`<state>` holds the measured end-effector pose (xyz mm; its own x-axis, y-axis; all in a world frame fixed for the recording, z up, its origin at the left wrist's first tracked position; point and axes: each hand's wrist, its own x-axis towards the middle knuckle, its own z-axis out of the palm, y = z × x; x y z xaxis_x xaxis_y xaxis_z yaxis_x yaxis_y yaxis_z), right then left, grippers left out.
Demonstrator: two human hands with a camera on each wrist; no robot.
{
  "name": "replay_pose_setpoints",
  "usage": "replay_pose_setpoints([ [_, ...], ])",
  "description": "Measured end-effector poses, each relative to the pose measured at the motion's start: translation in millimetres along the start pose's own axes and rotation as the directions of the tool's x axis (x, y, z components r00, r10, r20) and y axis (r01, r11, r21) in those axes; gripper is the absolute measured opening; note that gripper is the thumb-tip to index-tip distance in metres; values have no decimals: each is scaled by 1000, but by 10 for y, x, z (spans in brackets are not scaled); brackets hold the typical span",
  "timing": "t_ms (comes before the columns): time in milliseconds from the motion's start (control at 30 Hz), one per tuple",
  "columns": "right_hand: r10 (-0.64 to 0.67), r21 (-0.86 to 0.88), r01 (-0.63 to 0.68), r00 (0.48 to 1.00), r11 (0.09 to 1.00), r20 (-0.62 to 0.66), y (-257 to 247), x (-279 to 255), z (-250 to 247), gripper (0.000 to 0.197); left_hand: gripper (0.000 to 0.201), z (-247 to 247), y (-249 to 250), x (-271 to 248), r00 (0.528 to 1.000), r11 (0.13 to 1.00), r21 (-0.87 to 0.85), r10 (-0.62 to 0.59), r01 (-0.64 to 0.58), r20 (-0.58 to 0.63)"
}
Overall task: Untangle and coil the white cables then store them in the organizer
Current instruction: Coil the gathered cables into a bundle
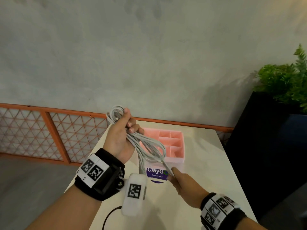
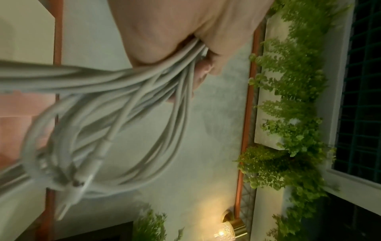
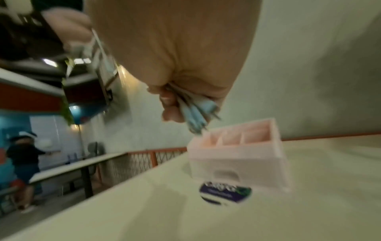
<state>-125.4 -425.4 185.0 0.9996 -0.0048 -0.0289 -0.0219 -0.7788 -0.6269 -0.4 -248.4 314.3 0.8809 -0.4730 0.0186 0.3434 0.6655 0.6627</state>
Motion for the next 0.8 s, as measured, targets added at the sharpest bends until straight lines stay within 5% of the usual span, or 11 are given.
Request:
replay_pose_setpoints([
  [200,141,-397,-36,961,917,237,12,-87,-110,25,31,-112,-213,32,977,968,229,143,-104,-158],
  [333,56,-527,108,957,843,286,-338,-44,-509,29,23,-136,-384,-18,975,736,658,221,-158,-13],
  [400,-61,-555,204,963,806,264,-523,15,-677,24,23,-124,-478,-62,986,598,786,143,-156,87],
  [467,-201,-559,297,953,774,229,-680,94,-795,18,21,-65,-568,-115,982,559,811,40,-175,184],
  [600,-343,-616,382,921,689,187,-855,213,-872,18,23,19,-669,-165,969,651,741,-34,-165,246],
  [800,-468,-370,450,883,813,44,-899,182,-792,51,44,-29,-617,-214,955,855,506,-235,115,181],
])
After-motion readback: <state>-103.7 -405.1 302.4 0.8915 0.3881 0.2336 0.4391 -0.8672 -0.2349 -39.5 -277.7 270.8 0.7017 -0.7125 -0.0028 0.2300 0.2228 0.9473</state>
